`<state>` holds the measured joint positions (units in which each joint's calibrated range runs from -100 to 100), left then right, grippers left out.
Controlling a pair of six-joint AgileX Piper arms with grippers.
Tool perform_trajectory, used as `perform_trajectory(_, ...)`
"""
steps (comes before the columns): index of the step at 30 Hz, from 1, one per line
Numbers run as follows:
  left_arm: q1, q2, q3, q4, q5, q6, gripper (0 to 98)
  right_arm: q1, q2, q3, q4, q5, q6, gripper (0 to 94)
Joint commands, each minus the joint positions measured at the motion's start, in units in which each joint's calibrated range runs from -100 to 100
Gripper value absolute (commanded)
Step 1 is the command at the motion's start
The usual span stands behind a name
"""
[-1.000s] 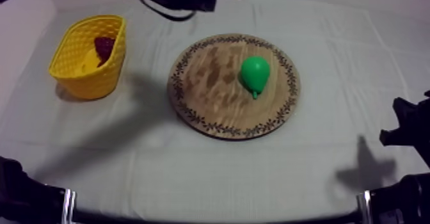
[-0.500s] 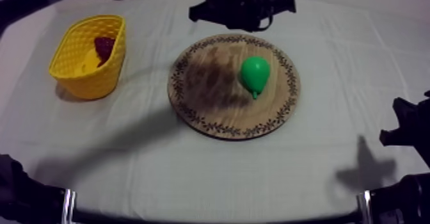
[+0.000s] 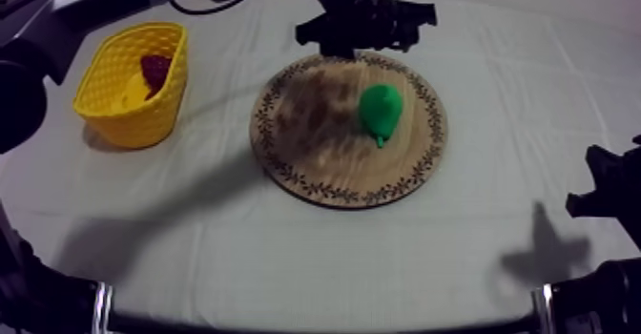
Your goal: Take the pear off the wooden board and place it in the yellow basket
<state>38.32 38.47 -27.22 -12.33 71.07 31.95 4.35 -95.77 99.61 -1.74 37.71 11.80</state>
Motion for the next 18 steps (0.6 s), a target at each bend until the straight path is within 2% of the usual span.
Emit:
perform_trajectory(1, 0.2, 0.7, -1.9, 0.59, 4.1, 0.2, 89.2, 0.0, 0.0, 0.1, 0.0, 0.0, 0.0, 0.5)
perform_trajectory(7, 0.8, 3.8, -5.0, 1.5, 8.4, 0.6, 95.4, 0.0, 0.0, 0.1, 0.0, 0.0, 0.0, 0.5)
perform_trajectory(18, -0.5, 13.1, -12.0, 1.8, 7.3, -0.5, 96.3, 0.0, 0.0, 0.1, 0.0, 0.0, 0.0, 0.5)
